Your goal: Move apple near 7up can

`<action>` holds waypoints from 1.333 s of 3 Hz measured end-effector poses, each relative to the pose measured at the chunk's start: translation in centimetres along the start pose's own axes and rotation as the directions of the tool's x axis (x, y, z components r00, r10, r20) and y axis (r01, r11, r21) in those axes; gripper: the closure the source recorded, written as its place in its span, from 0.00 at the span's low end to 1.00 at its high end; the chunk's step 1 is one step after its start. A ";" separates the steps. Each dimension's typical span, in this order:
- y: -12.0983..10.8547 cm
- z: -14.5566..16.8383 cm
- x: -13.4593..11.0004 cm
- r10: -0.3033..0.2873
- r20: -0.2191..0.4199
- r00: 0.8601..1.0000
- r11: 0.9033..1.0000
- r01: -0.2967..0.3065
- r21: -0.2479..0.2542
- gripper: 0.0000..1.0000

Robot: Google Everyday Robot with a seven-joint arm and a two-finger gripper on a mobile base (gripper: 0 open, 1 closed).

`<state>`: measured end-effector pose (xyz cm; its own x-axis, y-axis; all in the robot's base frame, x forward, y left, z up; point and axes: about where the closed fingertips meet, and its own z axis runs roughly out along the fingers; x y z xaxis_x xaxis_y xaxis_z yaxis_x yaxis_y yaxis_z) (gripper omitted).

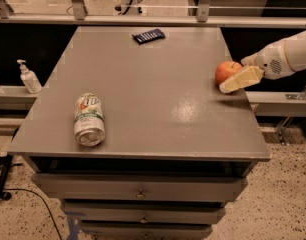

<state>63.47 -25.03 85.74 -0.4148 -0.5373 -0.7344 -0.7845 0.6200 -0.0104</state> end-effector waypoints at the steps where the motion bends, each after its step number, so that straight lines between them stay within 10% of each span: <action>1: 0.7 1.6 -0.6 -0.010 0.053 0.999 0.999 0.012 -0.035 0.35; 3: 4.7 1.5 -5.3 -0.020 0.169 0.985 0.992 0.040 -0.118 0.82; 4: 11.2 2.9 -8.5 0.004 0.233 0.973 0.968 0.055 -0.244 1.00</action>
Offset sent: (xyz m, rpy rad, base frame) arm 0.0066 0.0408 0.0248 0.1512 -0.0992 0.0832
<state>59.55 -11.84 89.90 -0.2991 -0.3870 -0.8722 -0.8949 0.4310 0.1156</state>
